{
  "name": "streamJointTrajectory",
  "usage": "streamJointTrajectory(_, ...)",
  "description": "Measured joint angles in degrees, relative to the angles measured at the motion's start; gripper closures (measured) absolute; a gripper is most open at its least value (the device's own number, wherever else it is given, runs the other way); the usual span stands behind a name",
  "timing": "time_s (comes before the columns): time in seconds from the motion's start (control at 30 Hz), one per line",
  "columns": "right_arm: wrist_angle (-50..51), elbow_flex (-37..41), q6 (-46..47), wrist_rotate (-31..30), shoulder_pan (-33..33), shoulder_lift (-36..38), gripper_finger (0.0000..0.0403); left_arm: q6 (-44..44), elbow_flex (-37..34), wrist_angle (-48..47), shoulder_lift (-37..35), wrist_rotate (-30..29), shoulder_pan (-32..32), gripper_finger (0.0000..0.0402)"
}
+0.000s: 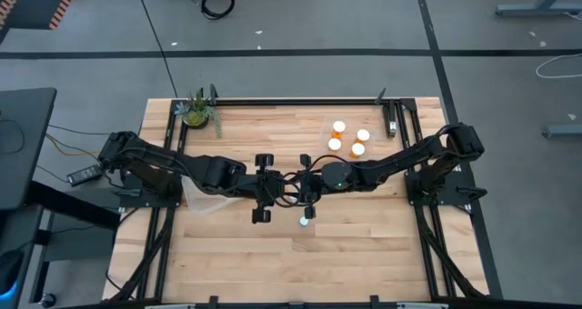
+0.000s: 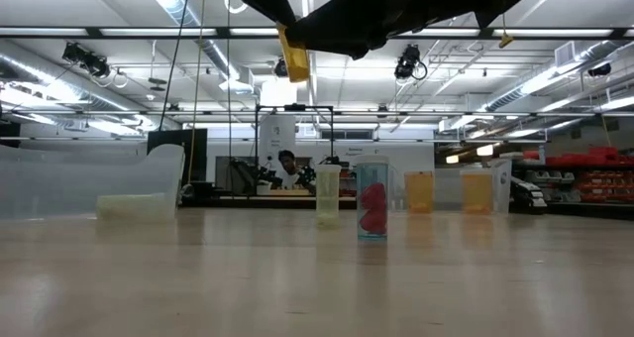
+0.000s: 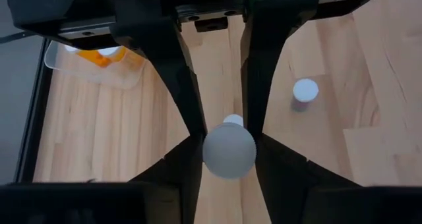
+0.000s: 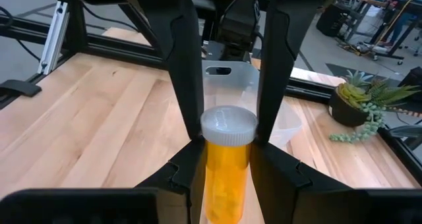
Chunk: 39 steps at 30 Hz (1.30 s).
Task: Pick and place medicine bottles into bin by pill shape (circle, oval)
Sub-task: Adjust the small orange pill bottle in the left transparent bin
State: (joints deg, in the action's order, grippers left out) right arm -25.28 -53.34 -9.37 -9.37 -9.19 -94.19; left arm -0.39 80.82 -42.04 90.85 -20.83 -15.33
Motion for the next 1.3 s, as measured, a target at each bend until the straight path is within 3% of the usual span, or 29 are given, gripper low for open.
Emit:
streamJointTrajectory(0.57,-0.04,-0.02,0.13,0.28,0.00,0.00,0.0284,0.20,0.01,-0.14,-0.07,0.04,0.00,0.0271)
streamJointTrajectory(1.3,0.61,-0.13,0.35,0.42,0.00,0.11,0.0228,0.18,-0.02,-0.38,-0.07,0.21,-0.04,0.0263)
